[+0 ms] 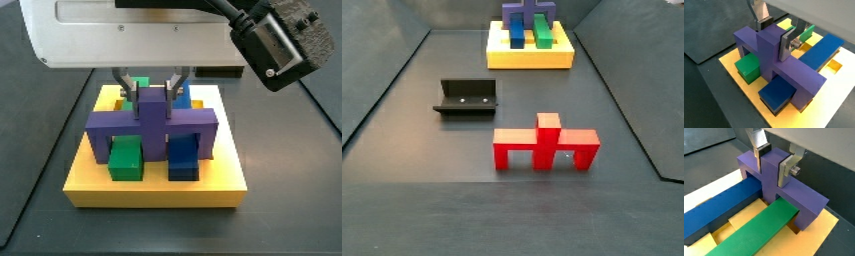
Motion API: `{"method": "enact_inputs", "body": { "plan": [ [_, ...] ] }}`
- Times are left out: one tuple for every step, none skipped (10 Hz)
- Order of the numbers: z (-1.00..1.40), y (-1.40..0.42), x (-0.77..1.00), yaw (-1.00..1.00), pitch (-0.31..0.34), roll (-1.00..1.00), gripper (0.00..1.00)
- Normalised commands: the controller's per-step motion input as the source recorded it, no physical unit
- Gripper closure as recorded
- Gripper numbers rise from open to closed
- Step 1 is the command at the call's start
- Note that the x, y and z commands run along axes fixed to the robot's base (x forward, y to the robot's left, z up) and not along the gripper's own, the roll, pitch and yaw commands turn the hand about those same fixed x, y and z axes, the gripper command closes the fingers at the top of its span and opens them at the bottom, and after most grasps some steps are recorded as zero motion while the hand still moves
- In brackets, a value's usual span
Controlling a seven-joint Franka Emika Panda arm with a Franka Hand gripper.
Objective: Pick up the purple object. Move up. Place the purple object on the fixture. Regrasp the purple object. Move to above the board. Insert the purple object.
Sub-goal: Insert the purple object.
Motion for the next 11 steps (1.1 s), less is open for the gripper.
{"method": "enact_inputs", "body": {
  "plan": [
    [-0.24,-0.01,0.02,0.01,0.024,0.16,1.0],
    [-0.27,-0.02,0.0,0.02,0.023,0.2,1.0],
    [-0.35,-0.06,0.03,0.0,0.049,0.24,1.0],
    [-0.47,-0.13,0.06,0.0,0.034,0.31,1.0],
    [-0.57,-0.15,0.07,0.0,0.013,0.36,1.0],
    [-0.59,-0.13,0.09,0.0,0.011,0.38,1.0],
    [-0.59,-0.09,0.1,0.0,0.016,0.37,1.0],
    [-0.55,-0.01,0.16,0.0,0.037,0.34,1.0],
    [-0.47,0.0,0.24,0.0,0.067,0.29,1.0],
    [-0.41,0.0,0.27,0.0,0.066,0.18,1.0],
    [-0.39,0.0,0.08,0.0,0.027,0.12,1.0]
  ]
}}
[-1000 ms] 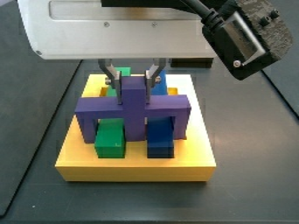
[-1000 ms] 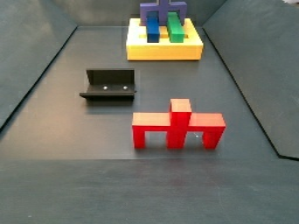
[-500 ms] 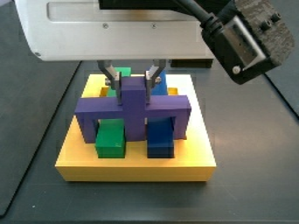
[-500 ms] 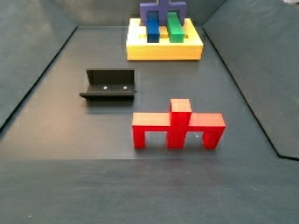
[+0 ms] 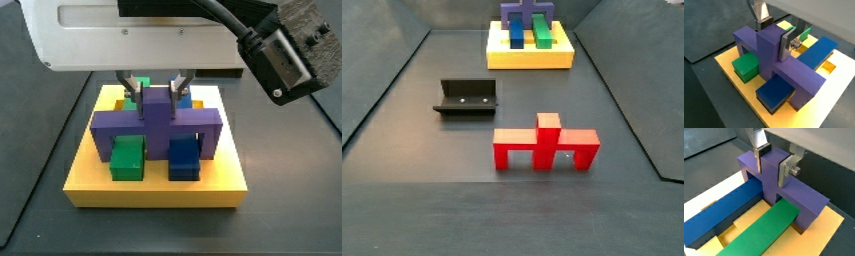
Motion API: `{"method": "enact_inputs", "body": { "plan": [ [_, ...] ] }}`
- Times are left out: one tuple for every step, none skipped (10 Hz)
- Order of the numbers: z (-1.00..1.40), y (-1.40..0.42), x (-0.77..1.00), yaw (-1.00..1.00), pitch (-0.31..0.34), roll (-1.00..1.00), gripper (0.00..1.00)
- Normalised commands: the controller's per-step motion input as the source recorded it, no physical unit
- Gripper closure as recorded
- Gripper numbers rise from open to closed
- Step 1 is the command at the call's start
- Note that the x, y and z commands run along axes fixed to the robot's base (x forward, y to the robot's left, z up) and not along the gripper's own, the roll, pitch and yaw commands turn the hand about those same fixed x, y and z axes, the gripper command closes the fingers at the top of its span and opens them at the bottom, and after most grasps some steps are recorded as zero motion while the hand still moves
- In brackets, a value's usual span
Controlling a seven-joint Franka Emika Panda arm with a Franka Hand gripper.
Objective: Pick up the purple object. Move up. Place the purple object on the fixture. Regrasp the purple object. Move to above the board. Insert the purple object.
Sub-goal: Insert the purple object.
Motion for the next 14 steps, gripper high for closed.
{"method": "enact_inputs", "body": {
  "plan": [
    [-0.38,0.0,-0.01,0.0,0.0,0.05,1.0],
    [-0.37,-0.01,-0.02,0.0,0.0,0.0,1.0],
    [-0.45,0.0,0.0,0.0,0.0,0.0,1.0],
    [-0.56,0.0,-0.06,0.0,-0.027,-0.05,1.0],
    [-0.54,-0.03,-0.08,0.0,-0.059,-0.18,1.0],
    [-0.43,-0.03,-0.03,0.04,-0.07,-0.28,1.0],
    [-0.44,0.0,0.0,0.02,-0.071,-0.28,1.0],
    [-0.4,0.0,0.0,0.01,-0.057,-0.24,1.0],
    [-0.33,0.01,0.0,0.03,-0.034,-0.2,1.0],
    [-0.27,0.03,0.0,0.01,0.0,-0.1,1.0],
    [-0.24,0.05,-0.03,0.0,0.0,-0.06,1.0],
    [-0.24,0.06,-0.06,0.0,0.0,-0.05,1.0],
    [-0.32,0.23,-0.41,-0.08,-0.01,0.0,1.0],
    [-0.19,0.17,-0.55,-0.12,-0.036,-0.02,1.0]
  ]
}}
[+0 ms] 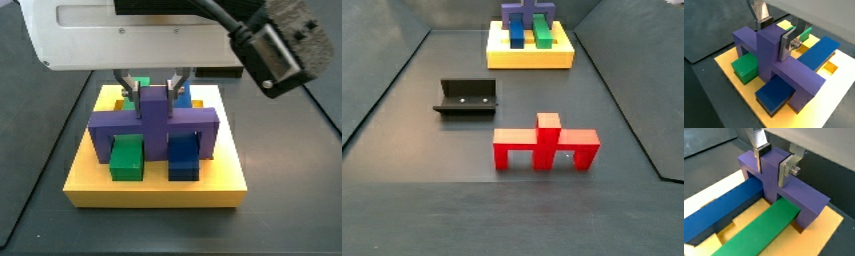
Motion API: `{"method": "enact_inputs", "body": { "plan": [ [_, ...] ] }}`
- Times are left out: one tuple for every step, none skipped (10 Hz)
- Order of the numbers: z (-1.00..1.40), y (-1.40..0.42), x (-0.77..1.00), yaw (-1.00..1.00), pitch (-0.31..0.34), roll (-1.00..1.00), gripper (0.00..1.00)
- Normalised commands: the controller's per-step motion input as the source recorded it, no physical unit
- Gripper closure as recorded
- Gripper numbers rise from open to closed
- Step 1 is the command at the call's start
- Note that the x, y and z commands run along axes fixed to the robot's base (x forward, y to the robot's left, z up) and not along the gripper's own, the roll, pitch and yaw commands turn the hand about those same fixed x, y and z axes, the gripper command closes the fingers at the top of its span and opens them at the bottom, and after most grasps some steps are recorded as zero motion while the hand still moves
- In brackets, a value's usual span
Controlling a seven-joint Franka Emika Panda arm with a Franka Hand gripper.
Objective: Pick up the purple object. Move up. Place the purple object on the fixture. Regrasp the purple object. Move to above the board. Insert the purple object.
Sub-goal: Insert the purple object.
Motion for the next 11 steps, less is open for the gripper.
{"method": "enact_inputs", "body": {
  "plan": [
    [-0.12,0.05,-0.11,0.0,-0.049,-0.1,1.0],
    [-0.14,0.0,-0.04,0.0,-0.063,-0.1,1.0],
    [-0.16,-0.11,0.0,0.0,-0.039,-0.03,1.0],
    [-0.17,-0.22,0.0,0.06,0.0,0.07,1.0],
    [-0.26,-0.23,-0.06,0.12,0.0,0.3,1.0],
    [-0.3,-0.09,-0.05,0.09,0.0,0.5,1.0],
    [-0.19,0.0,0.0,0.11,0.054,0.5,1.0],
    [-0.08,0.0,0.09,0.15,0.107,0.5,1.0],
    [-0.05,0.0,0.15,0.13,0.126,0.5,1.0],
    [-0.28,-0.11,0.12,0.06,0.069,0.42,1.0],
    [-0.29,-0.26,0.02,0.0,0.04,0.31,1.0]
  ]
}}
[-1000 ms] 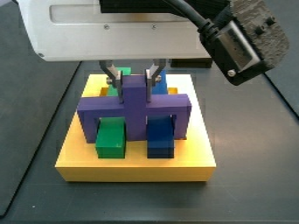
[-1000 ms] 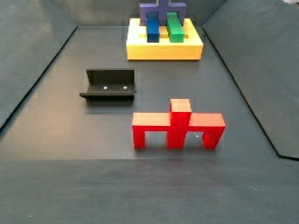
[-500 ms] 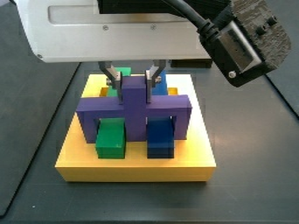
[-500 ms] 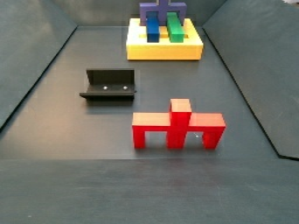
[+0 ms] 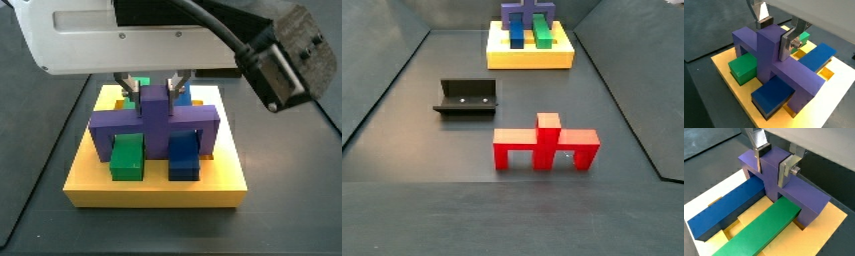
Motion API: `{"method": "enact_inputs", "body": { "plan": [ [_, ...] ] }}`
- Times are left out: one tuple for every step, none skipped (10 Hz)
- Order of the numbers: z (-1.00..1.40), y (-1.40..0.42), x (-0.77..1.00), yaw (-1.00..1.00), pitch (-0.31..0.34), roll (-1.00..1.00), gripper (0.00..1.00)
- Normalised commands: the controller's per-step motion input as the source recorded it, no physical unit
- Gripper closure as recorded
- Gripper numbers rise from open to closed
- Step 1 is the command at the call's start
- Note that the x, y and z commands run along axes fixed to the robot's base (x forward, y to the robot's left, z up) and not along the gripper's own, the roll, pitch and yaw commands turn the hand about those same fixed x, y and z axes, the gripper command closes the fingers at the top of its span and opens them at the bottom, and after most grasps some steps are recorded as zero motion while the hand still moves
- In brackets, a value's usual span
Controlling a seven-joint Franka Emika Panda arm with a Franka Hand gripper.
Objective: Pick up the purple object. Move up. Place the purple object on the fixture. Regrasp the purple object. Move to above the board. Insert the purple object.
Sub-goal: Insert the purple object.
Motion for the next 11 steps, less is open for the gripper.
{"method": "enact_inputs", "body": {
  "plan": [
    [-0.25,-0.37,0.06,-0.2,0.006,0.19,1.0],
    [-0.19,-0.31,0.09,-0.35,0.026,0.17,1.0],
    [-0.24,-0.11,0.09,-0.37,0.03,0.16,1.0],
    [-0.29,0.0,0.15,-0.31,0.061,0.22,1.0],
    [-0.25,0.08,0.21,-0.19,0.107,0.26,1.0],
    [-0.09,0.04,0.25,0.0,0.127,0.24,1.0],
    [0.0,0.0,0.21,0.01,0.113,0.21,1.0],
    [-0.02,0.0,0.07,0.1,0.044,0.16,1.0],
    [-0.11,0.0,0.0,0.02,0.0,0.01,1.0],
    [-0.21,0.0,0.1,0.01,0.0,-0.01,1.0],
    [-0.25,0.09,0.07,0.0,0.0,-0.06,1.0]
  ]
}}
